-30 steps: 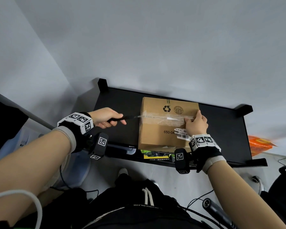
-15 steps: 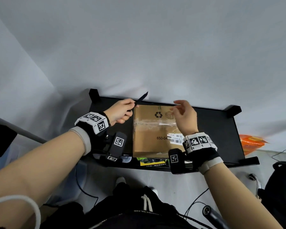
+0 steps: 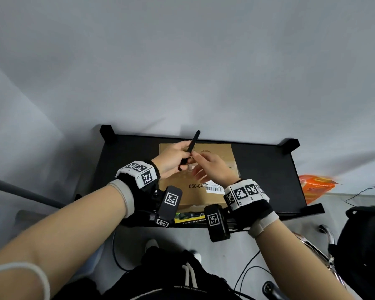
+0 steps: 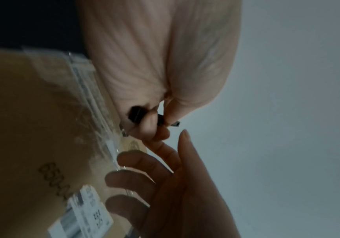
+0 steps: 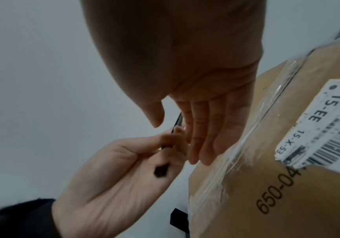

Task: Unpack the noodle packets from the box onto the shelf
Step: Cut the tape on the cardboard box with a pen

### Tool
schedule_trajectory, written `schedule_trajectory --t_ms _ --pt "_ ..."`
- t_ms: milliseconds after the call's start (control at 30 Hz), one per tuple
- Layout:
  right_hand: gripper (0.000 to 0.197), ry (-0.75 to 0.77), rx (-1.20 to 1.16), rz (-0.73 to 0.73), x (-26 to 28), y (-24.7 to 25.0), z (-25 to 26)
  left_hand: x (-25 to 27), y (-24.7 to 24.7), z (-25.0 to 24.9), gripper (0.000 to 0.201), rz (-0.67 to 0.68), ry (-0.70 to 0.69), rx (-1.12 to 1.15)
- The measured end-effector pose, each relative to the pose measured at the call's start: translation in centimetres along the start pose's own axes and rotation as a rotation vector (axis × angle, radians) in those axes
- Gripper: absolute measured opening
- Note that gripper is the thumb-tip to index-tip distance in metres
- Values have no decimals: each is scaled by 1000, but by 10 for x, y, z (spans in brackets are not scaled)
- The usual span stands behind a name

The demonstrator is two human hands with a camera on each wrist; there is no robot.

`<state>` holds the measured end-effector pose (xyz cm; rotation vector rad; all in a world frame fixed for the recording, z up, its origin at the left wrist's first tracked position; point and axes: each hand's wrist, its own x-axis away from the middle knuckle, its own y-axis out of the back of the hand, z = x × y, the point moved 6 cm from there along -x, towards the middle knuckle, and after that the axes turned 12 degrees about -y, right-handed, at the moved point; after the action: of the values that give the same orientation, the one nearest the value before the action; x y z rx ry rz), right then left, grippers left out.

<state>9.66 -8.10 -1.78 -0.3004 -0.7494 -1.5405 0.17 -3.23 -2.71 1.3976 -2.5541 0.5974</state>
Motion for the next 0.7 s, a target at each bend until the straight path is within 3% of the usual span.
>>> schedule_trajectory --t_ms 267,367,467,533,600,700 --pt "37 -58 -206 -76 -3 36 -20 -10 -50 2 49 -2 9 205" --pt "34 -86 -339 -59 -1 54 -32 -16 -66 8 47 40 45 305" --pt "24 -38 -308 1 0 66 -40 -17 -81 13 41 69 59 396" --pt "21 4 -296 -40 -1 79 -44 -19 -89 15 37 49 59 376" --pt "24 19 -306 -165 -5 99 -51 -25 -86 17 35 -4 5 155" --pt "29 -47 -381 -312 -16 137 -77 -34 -63 11 28 -165 -193 -501"
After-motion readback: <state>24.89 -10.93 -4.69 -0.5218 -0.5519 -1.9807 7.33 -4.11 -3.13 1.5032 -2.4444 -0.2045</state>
